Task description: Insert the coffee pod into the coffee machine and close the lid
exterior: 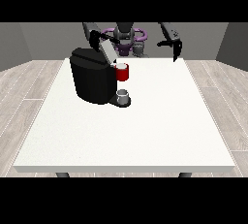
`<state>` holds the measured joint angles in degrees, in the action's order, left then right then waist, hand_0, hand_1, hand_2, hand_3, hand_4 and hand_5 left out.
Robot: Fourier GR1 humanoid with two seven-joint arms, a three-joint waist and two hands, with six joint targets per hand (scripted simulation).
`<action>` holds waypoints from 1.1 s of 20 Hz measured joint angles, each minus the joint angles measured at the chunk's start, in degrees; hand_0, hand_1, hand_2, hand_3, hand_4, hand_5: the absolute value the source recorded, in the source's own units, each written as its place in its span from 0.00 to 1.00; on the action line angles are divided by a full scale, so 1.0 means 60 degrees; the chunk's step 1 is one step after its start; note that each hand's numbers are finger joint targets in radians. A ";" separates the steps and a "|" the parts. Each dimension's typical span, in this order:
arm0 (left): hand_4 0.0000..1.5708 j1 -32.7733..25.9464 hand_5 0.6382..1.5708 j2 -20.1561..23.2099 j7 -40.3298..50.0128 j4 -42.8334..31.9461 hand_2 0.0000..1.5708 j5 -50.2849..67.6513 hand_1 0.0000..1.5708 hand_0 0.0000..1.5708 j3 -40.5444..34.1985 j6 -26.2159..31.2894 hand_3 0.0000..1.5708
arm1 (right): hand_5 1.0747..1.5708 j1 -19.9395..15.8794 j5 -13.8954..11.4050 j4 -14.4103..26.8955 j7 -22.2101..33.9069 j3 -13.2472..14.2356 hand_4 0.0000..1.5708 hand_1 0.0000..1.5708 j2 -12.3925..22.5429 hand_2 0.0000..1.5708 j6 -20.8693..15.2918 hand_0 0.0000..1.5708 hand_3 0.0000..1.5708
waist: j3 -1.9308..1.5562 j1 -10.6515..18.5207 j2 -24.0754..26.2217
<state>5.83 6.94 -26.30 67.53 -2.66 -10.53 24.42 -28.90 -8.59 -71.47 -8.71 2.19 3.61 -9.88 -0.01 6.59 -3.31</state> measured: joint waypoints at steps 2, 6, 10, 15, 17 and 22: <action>0.23 -0.0108 1.00 -0.0031 -0.0094 0.0080 0.00 -0.0074 0.00 0.00 0.0107 -0.0070 0.00 | 1.00 -0.0223 0.0049 0.0388 -0.0097 0.0164 0.27 0.00 0.0093 0.00 0.0046 0.00 0.00 | 0.0002 0.0068 -0.0036; 0.25 0.0014 1.00 0.0088 -0.0093 0.0126 0.00 -0.0035 0.00 0.00 0.0167 0.0005 0.00 | 1.00 -0.0508 0.0114 0.0784 -0.0448 0.0351 0.27 0.00 0.0085 0.00 -0.0067 0.00 0.00 | 0.0038 0.0115 -0.0165; 0.23 0.0199 1.00 0.0014 0.0049 0.0059 0.00 -0.0006 0.00 0.00 0.0188 -0.0174 0.00 | 1.00 -0.0808 0.0148 0.1014 -0.0560 0.0440 0.17 0.00 0.0136 0.00 -0.0071 0.00 0.00 | 0.0065 0.0105 -0.0266; 0.22 0.0517 1.00 0.0122 -0.0210 -0.0286 0.00 0.0076 0.00 0.00 0.0076 -0.0183 0.00 | 1.00 -0.1161 0.0214 0.1042 -0.0579 0.0506 0.27 0.00 0.0233 0.00 -0.0045 0.00 0.00 | 0.0093 0.0102 -0.0532; 0.24 0.0566 1.00 0.0155 -0.0296 -0.0442 0.00 0.0105 0.00 0.00 0.0061 -0.0143 0.00 | 1.00 -0.1291 0.0125 0.1114 -0.0529 0.0460 0.27 0.00 0.0218 0.00 -0.0109 0.00 0.00 | 0.0084 0.0125 -0.0581; 0.24 0.0626 1.00 0.0297 -0.0205 -0.0562 0.00 0.0224 0.00 0.00 0.0038 0.0043 0.00 | 1.00 -0.1573 -0.0046 0.1434 -0.0530 0.0389 0.23 0.00 0.0080 0.00 -0.0387 0.00 0.00 | 0.0024 0.0320 -0.0576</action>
<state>9.59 8.72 -27.53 64.16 -1.32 -10.30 24.68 -38.34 -8.86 -62.87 -11.89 4.52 4.09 -12.20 0.13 8.52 -6.77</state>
